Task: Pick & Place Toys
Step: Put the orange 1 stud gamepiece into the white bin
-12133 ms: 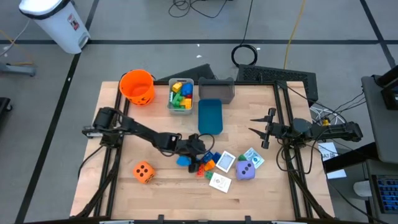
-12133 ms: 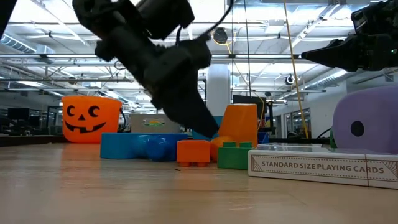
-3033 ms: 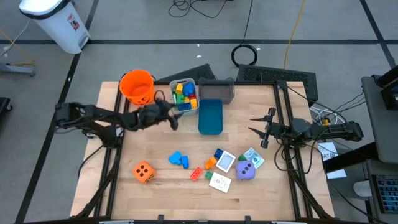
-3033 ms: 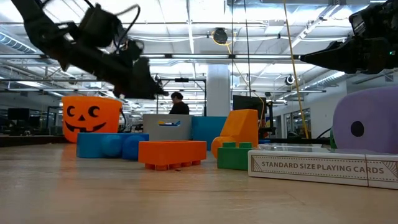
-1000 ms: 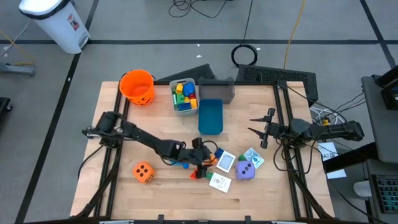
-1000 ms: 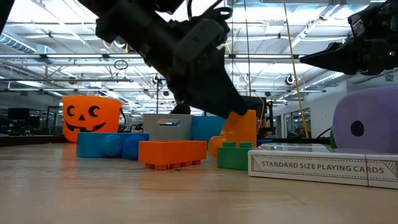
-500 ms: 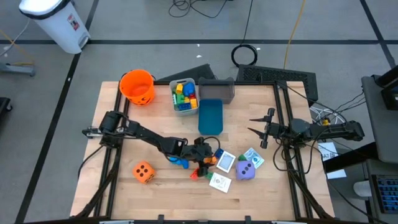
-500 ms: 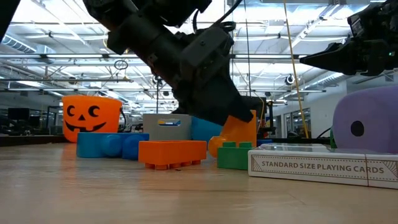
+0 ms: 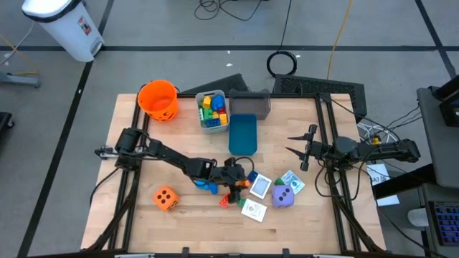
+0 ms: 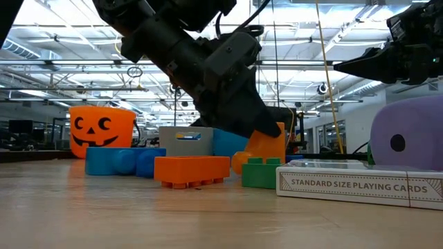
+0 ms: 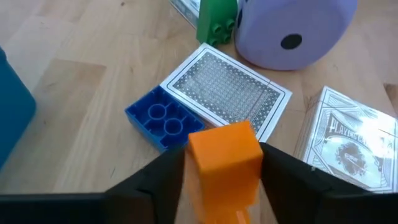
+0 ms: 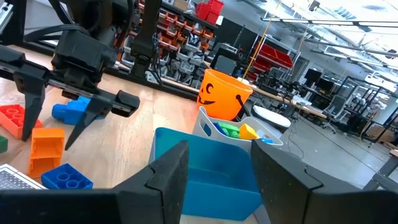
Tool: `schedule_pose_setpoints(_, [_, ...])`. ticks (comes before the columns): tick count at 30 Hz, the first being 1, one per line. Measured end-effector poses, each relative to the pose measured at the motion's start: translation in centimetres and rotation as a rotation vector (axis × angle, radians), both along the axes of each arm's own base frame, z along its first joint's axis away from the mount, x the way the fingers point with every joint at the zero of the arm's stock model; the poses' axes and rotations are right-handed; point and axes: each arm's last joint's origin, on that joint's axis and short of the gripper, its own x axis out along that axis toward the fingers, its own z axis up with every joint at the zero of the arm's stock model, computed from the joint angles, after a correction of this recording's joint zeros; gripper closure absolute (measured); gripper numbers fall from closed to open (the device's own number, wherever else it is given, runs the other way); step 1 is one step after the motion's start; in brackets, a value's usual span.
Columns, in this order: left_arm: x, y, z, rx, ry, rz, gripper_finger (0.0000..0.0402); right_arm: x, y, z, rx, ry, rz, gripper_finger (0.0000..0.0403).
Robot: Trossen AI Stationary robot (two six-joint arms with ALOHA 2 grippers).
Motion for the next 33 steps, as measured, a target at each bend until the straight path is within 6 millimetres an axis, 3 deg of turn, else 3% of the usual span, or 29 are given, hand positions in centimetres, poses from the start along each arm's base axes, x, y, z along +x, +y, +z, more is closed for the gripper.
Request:
schedule_pose_setpoints(4, [0.0, 0.0, 0.1, 0.001, -0.002, 0.000, 0.0259, 0.0, 0.0, 0.0, 0.001, 0.000, 0.000, 0.0234])
schedule_pose_setpoints(7, [-0.4, 0.4, 1.3, 0.003, -0.003, 0.005, 0.0260, 0.0, 0.0, 0.0, 0.001, 0.000, 0.000, 0.0234])
schedule_pose_setpoints(12, [-2.1, 1.1, 6.3, 0.049, -0.054, 0.047, 0.0260, 0.0, 0.0, 0.0, 0.001, 0.000, 0.000, 0.0234])
schedule_pose_setpoints(19, [-7.0, 2.5, 14.6, 0.281, -0.163, 0.216, 0.0250, 0.0, 0.0, 0.0, 0.000, 0.001, 0.001, 0.0234])
schedule_pose_setpoints(25, [-10.8, 6.7, 18.5, 0.412, -0.174, 0.505, 0.0248, 0.0, 0.0, 0.0, 0.001, 0.001, 0.001, 0.0234])
schedule_pose_setpoints(30, [-11.9, 11.6, 18.4, 0.435, -0.135, 0.675, 0.0247, 0.0, 0.0, 0.0, 0.001, 0.001, 0.001, 0.0234])
schedule_pose_setpoints(33, [-12.5, 15.4, 17.8, 0.361, -0.136, 0.784, 0.0246, 0.0, 0.0, 0.0, 0.001, 0.001, 0.002, 0.0234])
